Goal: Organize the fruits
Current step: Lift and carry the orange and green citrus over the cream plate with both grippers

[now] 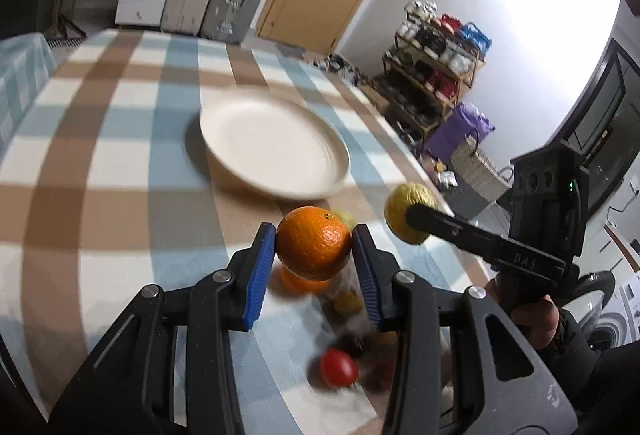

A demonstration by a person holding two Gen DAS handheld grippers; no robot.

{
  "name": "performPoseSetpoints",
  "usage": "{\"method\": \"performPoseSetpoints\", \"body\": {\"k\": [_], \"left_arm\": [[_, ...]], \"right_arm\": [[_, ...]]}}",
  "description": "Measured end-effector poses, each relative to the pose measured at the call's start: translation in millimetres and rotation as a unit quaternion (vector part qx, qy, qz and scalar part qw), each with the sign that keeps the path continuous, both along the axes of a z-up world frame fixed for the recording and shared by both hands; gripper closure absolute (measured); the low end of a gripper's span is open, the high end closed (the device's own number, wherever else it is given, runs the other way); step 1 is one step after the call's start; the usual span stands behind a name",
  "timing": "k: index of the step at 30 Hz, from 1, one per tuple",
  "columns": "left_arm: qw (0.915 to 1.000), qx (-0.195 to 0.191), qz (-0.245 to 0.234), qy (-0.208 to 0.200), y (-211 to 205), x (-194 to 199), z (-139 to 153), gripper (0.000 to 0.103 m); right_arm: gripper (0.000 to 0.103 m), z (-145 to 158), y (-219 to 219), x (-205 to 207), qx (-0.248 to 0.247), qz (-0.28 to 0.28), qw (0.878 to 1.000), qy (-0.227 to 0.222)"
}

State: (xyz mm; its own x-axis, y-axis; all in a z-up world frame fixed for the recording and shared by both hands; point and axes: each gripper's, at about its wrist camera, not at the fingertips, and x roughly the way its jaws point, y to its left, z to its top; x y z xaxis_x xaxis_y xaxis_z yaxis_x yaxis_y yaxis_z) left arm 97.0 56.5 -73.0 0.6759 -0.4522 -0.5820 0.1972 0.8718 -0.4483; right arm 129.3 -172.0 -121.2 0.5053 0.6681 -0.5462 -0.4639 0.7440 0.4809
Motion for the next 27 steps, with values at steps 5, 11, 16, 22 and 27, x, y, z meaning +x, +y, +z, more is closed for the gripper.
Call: {"method": "performPoseSetpoints", "body": {"k": [5,11,16,22,27], "left_arm": [[0.9997,0.012,0.012,-0.018,12.7,39.0,25.8,0.067],[0.9993,0.027,0.009,-0.025,13.4,103.4,43.1,0.066],[0.9996,0.024,0.018,-0.002,13.3,166.9,31.5,0.066],[0.9991,0.019,0.015,0.035,10.4,224.7,-2.8,0.066],[0.9983,0.020,0.019,0.051,9.8,251.5,-33.0,0.066]], "right_arm": [[0.056,14.1,4.9,33.6,-0.009,0.011,1.000,-0.007],[0.056,34.8,18.4,79.4,-0.018,0.030,0.999,-0.025],[0.056,37.9,31.8,127.9,-0.024,0.039,0.999,-0.026],[0.056,10.2,51.4,185.3,-0.036,0.042,0.998,0.019],[0.056,-11.5,59.7,214.6,-0.037,0.038,0.998,0.046]]}}
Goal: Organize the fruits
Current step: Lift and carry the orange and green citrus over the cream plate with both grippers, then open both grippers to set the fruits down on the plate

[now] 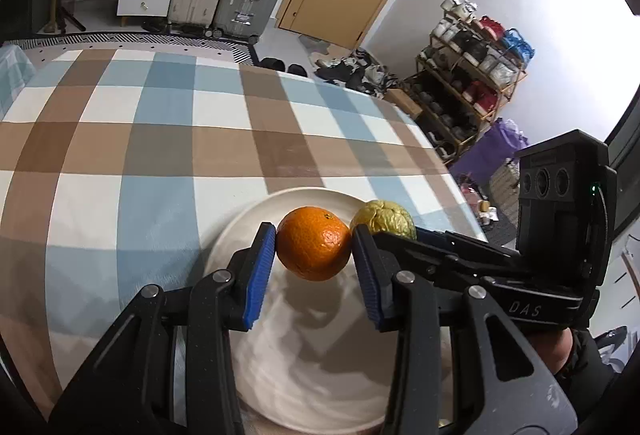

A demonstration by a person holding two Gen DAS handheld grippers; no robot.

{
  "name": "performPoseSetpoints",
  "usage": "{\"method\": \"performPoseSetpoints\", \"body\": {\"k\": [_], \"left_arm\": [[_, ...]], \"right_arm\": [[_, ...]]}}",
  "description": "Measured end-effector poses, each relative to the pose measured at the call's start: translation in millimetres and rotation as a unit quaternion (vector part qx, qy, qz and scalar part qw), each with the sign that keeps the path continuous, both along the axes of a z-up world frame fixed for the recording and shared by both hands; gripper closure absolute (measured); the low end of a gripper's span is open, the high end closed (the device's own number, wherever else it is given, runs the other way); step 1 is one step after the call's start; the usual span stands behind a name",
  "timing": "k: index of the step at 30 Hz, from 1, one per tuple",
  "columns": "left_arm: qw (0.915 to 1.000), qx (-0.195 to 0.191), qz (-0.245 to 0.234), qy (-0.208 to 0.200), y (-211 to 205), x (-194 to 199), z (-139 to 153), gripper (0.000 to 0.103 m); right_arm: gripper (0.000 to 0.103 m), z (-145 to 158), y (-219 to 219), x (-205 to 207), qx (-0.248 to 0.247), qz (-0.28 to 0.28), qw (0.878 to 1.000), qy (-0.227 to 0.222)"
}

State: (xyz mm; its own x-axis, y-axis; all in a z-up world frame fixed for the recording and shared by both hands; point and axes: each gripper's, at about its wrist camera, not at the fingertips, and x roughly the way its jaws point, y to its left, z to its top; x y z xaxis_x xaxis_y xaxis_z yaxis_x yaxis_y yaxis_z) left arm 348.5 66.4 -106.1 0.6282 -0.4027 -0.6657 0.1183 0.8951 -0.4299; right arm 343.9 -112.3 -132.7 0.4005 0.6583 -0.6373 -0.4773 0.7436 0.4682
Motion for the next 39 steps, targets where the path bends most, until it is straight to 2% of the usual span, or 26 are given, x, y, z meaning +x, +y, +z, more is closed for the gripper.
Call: {"method": "performPoseSetpoints", "body": {"k": [9,16,20,23,25,27,30,34,37,38,39], "left_arm": [[0.9998,-0.007,-0.011,0.016,-4.8,20.1,-26.8,0.066],[0.9997,-0.004,-0.013,0.021,-7.1,21.7,-27.4,0.065],[0.9998,-0.010,0.002,0.016,-1.9,15.7,-19.8,0.035],[0.9998,-0.012,0.010,0.008,2.0,6.1,-9.7,0.033],[0.9999,-0.003,0.015,0.002,2.5,-2.7,0.0,0.031],[0.9998,0.005,0.017,-0.007,2.8,-14.4,11.5,0.023],[0.9989,0.024,0.027,-0.030,1.5,-35.5,32.0,0.021],[0.9969,0.041,0.037,-0.055,-1.6,-67.1,58.1,0.017],[0.9947,0.055,0.044,-0.075,-4.5,-93.4,75.7,0.008],[0.9936,0.059,0.049,-0.082,-5.7,-102.4,81.3,0.001],[0.9920,0.062,0.054,-0.096,-7.0,-115.6,88.1,0.001]], "right_arm": [[0.056,-18.8,4.5,20.7,-0.016,-0.008,1.000,0.017],[0.055,-20.8,4.3,24.1,-0.030,-0.022,0.999,0.011],[0.047,-11.5,0.7,18.7,-0.020,-0.023,1.000,-0.003],[0.033,-2.6,-6.7,10.5,-0.012,-0.031,0.999,-0.011],[0.031,6.3,-14.0,1.3,-0.004,-0.036,0.999,-0.021],[0.022,13.9,-20.6,-7.2,0.000,-0.043,0.999,-0.029],[0.017,27.9,-32.9,-26.6,0.019,-0.053,0.997,-0.047],[0.009,48.2,-40.3,-57.7,0.015,-0.053,0.996,-0.070],[0.002,65.3,-45.0,-86.7,0.015,-0.056,0.993,-0.099],[0.002,69.7,-46.3,-95.7,0.016,-0.056,0.992,-0.108],[0.001,74.1,-47.4,-104.4,0.017,-0.056,0.992,-0.115]]}}
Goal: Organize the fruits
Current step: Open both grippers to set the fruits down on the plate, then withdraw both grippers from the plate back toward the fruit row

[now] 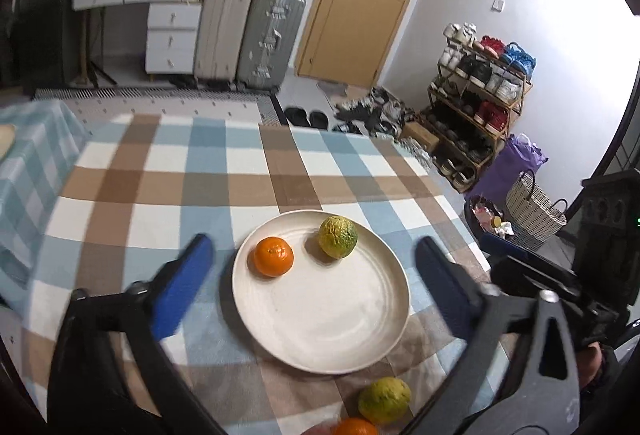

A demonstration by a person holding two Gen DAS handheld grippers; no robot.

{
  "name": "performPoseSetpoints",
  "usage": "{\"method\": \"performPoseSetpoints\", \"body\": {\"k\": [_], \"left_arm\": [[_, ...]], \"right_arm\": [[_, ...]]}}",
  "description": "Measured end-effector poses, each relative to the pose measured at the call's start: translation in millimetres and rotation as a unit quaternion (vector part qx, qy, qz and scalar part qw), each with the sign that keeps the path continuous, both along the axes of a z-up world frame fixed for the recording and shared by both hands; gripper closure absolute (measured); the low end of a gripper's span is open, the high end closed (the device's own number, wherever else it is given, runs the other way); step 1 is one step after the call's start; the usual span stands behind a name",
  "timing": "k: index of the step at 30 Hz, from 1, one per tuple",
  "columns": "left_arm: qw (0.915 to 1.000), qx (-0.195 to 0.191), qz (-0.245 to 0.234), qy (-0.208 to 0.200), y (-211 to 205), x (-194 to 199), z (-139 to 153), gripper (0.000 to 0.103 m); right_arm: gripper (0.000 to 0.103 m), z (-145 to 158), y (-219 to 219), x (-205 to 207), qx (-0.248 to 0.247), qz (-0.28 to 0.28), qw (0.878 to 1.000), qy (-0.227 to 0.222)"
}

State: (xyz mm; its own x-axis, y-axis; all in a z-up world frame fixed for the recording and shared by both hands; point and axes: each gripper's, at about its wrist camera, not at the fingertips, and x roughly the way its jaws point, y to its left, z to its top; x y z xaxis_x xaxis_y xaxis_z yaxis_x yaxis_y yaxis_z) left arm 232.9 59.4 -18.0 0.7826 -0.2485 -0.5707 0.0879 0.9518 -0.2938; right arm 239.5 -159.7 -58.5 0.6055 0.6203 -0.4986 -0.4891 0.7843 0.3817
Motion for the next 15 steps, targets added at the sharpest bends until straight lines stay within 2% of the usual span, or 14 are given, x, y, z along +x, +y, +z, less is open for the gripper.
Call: {"method": "performPoseSetpoints", "body": {"k": [8,15], "left_arm": [[0.9987,0.030,-0.005,-0.040,-18.1,-80.7,34.1,0.001],[0.9968,0.046,-0.002,-0.065,-32.5,-154.9,48.1,0.001]], "right_arm": [[0.000,23.1,-8.2,-75.3,0.005,-0.003,0.999,-0.053],[0.000,32.6,-14.7,-130.9,0.001,-0.018,0.997,-0.080]]}}
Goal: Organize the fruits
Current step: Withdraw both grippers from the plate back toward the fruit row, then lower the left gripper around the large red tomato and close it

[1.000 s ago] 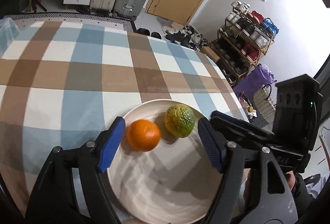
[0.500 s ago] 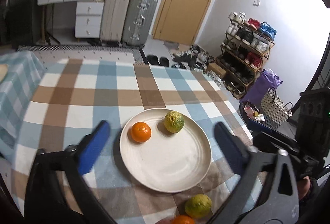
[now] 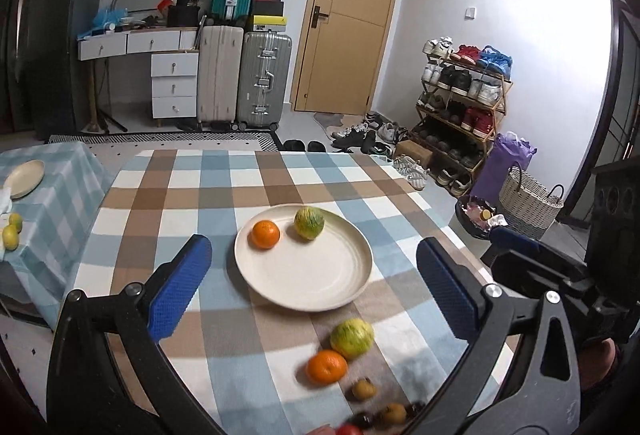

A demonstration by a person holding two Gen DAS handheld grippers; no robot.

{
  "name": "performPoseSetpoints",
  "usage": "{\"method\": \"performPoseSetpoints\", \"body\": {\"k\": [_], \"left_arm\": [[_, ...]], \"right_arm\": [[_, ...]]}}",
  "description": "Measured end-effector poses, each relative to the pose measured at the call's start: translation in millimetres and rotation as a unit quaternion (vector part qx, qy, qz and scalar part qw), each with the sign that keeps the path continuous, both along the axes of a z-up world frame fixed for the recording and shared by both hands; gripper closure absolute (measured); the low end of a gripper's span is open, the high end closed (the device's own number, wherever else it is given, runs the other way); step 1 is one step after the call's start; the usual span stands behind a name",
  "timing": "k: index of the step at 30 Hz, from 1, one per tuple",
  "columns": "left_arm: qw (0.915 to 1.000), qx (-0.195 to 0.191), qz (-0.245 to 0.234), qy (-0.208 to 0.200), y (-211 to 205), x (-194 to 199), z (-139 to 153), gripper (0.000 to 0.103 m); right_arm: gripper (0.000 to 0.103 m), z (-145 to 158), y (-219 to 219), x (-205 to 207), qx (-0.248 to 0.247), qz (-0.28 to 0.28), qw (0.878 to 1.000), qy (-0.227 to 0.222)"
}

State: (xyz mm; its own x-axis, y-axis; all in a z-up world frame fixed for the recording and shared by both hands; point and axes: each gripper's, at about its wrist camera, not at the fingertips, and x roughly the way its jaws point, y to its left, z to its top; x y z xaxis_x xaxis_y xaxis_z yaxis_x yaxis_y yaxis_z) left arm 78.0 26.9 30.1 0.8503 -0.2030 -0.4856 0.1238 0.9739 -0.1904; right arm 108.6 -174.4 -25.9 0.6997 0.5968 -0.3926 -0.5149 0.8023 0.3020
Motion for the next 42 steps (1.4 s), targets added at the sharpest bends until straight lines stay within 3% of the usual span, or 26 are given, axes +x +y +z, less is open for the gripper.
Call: {"method": "performPoseSetpoints", "body": {"k": [8,17,23,38,42], "left_arm": [[0.9996,-0.019,-0.002,0.021,5.9,-63.6,-17.1,0.001],[0.9966,-0.022,-0.029,0.074,10.5,-91.3,-63.8,0.001],[0.9916,-0.026,-0.056,0.114,1.2,-82.2,-97.0,0.001],[0.9765,-0.010,-0.096,0.193,-25.9,-59.9,-157.8,0.001],[0.9759,-0.010,-0.100,0.194,-27.1,-58.5,-162.3,0.011]], "right_arm": [[0.000,4.7,5.5,-55.4,-0.024,-0.001,1.000,-0.018],[0.000,-14.1,-1.9,-85.9,-0.032,-0.011,0.999,-0.009],[0.000,-38.6,-0.6,-97.0,-0.037,0.005,0.999,0.024],[0.000,-70.0,-8.2,-98.7,-0.032,0.004,0.998,0.053],[0.000,-79.0,-11.3,-93.6,-0.026,0.002,0.997,0.066]]}}
